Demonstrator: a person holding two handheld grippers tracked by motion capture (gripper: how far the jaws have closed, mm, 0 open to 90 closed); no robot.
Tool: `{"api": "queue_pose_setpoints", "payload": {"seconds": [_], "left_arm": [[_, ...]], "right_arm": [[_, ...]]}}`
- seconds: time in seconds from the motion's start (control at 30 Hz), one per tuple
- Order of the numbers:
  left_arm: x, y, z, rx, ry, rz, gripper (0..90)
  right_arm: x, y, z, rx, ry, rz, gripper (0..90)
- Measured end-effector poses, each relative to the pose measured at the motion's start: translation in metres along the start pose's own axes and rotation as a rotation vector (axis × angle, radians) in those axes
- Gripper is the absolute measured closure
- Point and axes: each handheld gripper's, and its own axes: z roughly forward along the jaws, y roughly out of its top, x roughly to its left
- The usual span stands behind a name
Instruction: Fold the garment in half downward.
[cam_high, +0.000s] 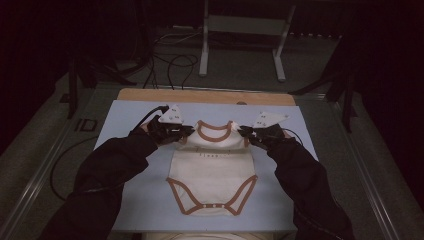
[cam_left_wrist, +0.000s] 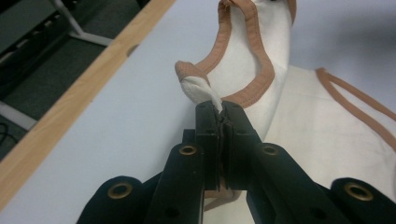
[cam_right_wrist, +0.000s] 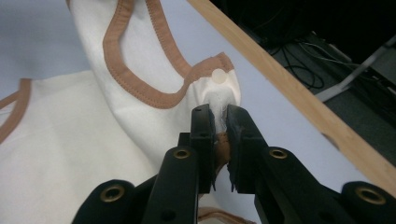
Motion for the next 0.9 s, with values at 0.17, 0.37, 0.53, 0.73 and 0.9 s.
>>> {"api": "queue_pose_setpoints", "payload": {"seconds": [0.17,0.37,0.53,0.73,0.9], "left_arm": [[-0.012,-0.004,0.001,0.007,-0.023,0.015,86.8],[-0.025,-0.01,0.002,0.009,-0.042,0.022,86.8],[-0.033,-0.015,0.003,0.011,-0.06,0.026,86.8],[-0.043,-0.022,0.004,0.009,-0.084,0.023,86.8],[-0.05,-0.033,0.008,0.007,-0.1,0.012,86.8]], "right_arm": [[0.01,-0.008,-0.003,0.009,0.016,-0.002,82.1],[0.02,-0.018,-0.005,0.012,0.041,-0.001,82.2],[0.026,-0.025,-0.005,0.022,0.054,-0.001,82.2],[0.037,-0.033,-0.006,0.031,0.076,0.002,82.2],[0.044,-0.039,-0.008,0.02,0.092,0.005,82.1]]}}
